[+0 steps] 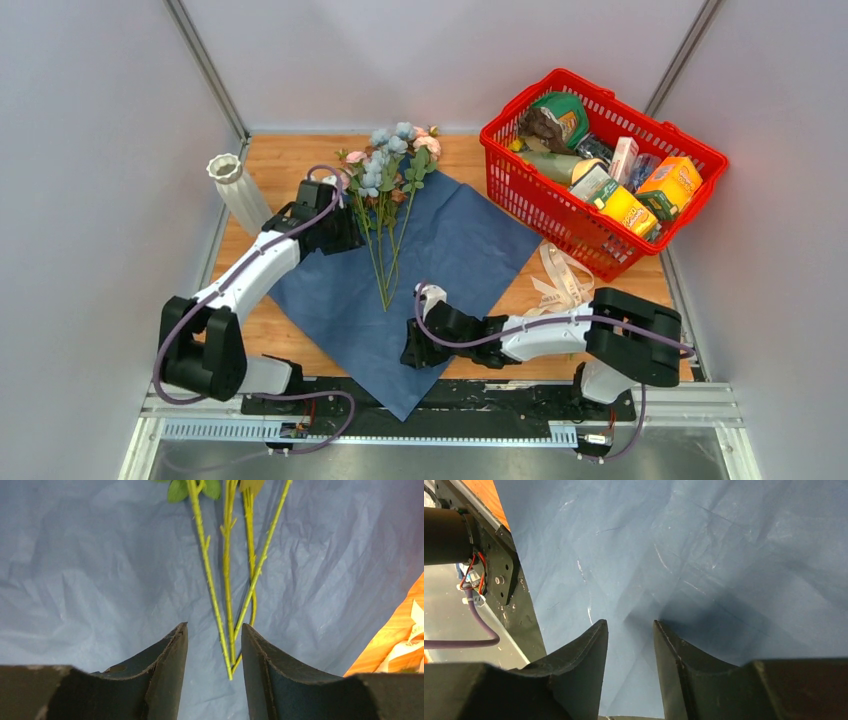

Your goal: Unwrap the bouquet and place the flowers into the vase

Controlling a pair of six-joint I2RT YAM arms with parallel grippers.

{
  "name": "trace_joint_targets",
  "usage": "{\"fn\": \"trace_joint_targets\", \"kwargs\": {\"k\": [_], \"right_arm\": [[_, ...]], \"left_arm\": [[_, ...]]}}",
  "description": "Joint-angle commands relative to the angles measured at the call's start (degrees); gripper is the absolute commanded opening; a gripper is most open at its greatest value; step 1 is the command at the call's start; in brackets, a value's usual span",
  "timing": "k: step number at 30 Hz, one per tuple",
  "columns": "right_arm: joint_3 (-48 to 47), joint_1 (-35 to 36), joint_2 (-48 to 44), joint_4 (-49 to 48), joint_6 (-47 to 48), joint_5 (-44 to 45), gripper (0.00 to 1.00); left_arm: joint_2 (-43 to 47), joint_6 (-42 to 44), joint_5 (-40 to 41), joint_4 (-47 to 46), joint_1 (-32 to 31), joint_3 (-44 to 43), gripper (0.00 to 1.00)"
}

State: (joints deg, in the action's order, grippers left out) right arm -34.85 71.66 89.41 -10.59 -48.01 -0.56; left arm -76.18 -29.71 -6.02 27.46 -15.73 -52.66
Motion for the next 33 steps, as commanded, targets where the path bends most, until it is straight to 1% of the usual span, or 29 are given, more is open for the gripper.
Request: {"fn": "trace_joint_targets", "kwargs": {"k": [1, 4, 7, 9, 13, 16, 19, 24, 29, 33], "right_arm": [[0.13, 2.69, -3.0, 0.91, -1.3, 8.1, 0.45], [1.27, 4.27, -9.4, 2.76, -0.33, 12.93, 0.45], [3.47, 5.42, -18.54, 3.91, 0.81, 19.17, 0.47], [5.22, 5.77, -23.9, 5.05, 0.99, 23.12, 0.48], [8.92, 5.95, -33.22, 5.67, 1.87, 27.18, 0.5], [11.29, 5.86, -38.68, 6.37, 1.95, 28.85, 0.53], [12.96, 5.86, -42.72, 7.33, 2.04, 30.08, 0.55], [13.23, 6.04, -47.12, 10.33, 1.87, 31.84, 0.57], [13.49, 5.95, -50.47, 12.96, 1.95, 33.51, 0.58], [13.49, 5.86, -51.17, 14.19, 2.13, 34.13, 0.58]], "left_arm": [[-4.14, 3.96, 0.83, -4.96, -1.76, -7.09, 0.52], [-8.7, 5.45, 2.15, -5.57, -4.13, -10.96, 0.52], [-12.66, 6.33, 3.38, -7.16, -6.68, -14.12, 0.51], [-16.35, 6.95, 5.74, -6.55, -7.91, -17.37, 0.49], [-24.53, 9.58, 5.85, -5.58, -9.58, -24.41, 0.47], [-30.14, 11.95, 8.74, -5.31, -10.81, -29.06, 0.47], [-35.07, 13.27, 8.84, -4.97, -11.52, -32.32, 0.47], [-40.44, 14.07, 9.1, -4.62, -11.96, -37.59, 0.46], [-46.94, 13.98, 11.46, -1.54, -12.4, -43.39, 0.41], [-48.62, 13.28, 12.43, -2.15, -12.49, -43.75, 0.38]]}}
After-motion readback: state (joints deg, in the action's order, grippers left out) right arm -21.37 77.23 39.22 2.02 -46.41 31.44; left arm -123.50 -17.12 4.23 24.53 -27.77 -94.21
